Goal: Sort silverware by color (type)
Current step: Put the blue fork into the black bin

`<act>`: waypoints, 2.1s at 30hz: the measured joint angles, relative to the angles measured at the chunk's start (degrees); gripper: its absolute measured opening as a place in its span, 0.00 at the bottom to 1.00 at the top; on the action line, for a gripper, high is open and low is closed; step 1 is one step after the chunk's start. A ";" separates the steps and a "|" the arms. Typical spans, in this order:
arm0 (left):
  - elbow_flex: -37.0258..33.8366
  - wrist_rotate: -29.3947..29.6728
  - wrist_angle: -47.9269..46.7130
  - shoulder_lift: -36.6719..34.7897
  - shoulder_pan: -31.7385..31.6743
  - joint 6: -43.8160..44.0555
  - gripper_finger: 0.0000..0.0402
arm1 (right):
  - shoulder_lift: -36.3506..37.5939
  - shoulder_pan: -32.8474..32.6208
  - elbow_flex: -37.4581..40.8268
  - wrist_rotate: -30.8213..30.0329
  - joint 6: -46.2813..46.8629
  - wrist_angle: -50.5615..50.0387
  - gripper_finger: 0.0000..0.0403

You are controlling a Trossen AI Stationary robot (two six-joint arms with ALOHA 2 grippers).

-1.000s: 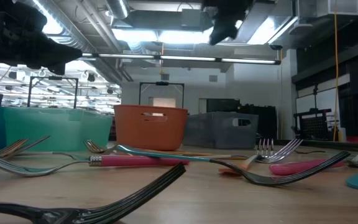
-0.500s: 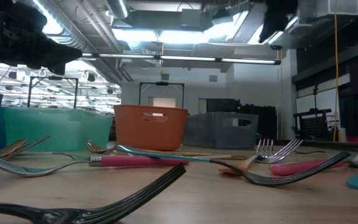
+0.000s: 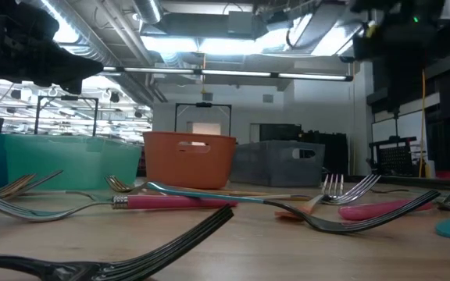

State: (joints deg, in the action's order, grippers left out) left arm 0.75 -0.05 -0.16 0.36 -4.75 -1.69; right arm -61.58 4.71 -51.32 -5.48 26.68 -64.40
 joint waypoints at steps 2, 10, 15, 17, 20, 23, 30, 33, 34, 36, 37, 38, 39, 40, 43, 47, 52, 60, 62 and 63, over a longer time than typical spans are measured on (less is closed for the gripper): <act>0.00 0.00 0.00 0.00 0.00 0.00 0.00 | -0.15 0.00 2.67 -0.45 1.36 0.60 0.27; 0.00 0.02 0.00 0.00 0.00 0.00 0.00 | -0.20 0.17 12.11 0.57 3.79 9.62 0.27; 0.00 0.55 -0.02 0.00 0.00 0.02 0.00 | -0.22 0.15 16.23 2.58 3.31 17.27 0.27; 0.00 0.55 -0.02 0.00 0.02 0.04 0.00 | -0.43 0.15 17.35 2.58 3.30 19.14 0.27; 0.00 0.57 -0.02 0.00 0.00 0.04 0.00 | -0.52 0.13 18.92 2.62 3.30 20.95 0.27; 0.00 0.57 -0.02 0.00 -0.01 0.06 0.00 | -0.52 0.13 20.45 3.12 3.28 23.54 0.27; 0.00 0.59 -0.02 0.00 0.01 0.07 0.00 | -0.52 0.13 22.57 3.04 3.29 26.74 0.27; 0.00 0.60 0.00 0.00 0.00 0.07 0.00 | -0.52 0.13 23.70 3.02 3.27 28.60 0.27; 0.00 0.59 0.00 0.00 -0.01 0.07 0.00 | -0.52 0.13 24.07 3.02 3.28 28.92 0.27; 0.00 0.61 0.00 0.00 0.01 0.07 0.00 | -0.52 0.13 24.50 2.99 3.28 28.92 0.27; 0.00 0.61 0.00 0.00 0.00 0.09 0.00 | -0.52 0.13 24.67 2.97 3.27 28.98 0.27; 0.00 0.61 0.00 0.00 -0.01 0.09 0.00 | -0.52 0.13 24.85 2.97 3.27 28.99 0.27; 0.00 0.61 0.00 0.00 0.01 0.09 0.00 | -0.52 0.13 24.89 2.95 3.27 28.79 0.27; 0.00 0.62 0.00 0.00 0.02 0.09 0.00 | -0.52 0.13 24.89 2.95 3.27 28.88 0.27; 0.00 0.63 0.00 0.00 -0.01 0.09 0.00 | -0.52 0.13 24.89 2.93 3.27 29.53 0.27; 0.00 0.65 0.00 0.00 0.01 0.11 0.00 | -0.52 0.04 24.89 2.13 3.28 30.20 0.25; 0.00 0.65 0.02 0.00 0.00 0.11 0.00 | -0.52 -3.58 24.89 -0.98 3.24 30.26 0.16; 0.00 0.66 0.02 0.00 0.02 0.09 0.00 | -0.52 -8.93 24.89 -3.20 3.24 30.28 0.03; 0.00 0.66 0.02 0.00 -0.01 0.09 0.00 | -0.53 -8.87 24.89 -3.15 3.24 30.29 0.01; 0.00 0.66 0.02 0.00 0.00 0.07 0.00 | -0.52 -8.87 24.89 -3.15 3.25 30.29 0.01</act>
State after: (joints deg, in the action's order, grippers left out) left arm 0.75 0.60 -0.14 0.36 -4.74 -1.63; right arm -62.11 -4.16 -26.44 -8.62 29.93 -34.11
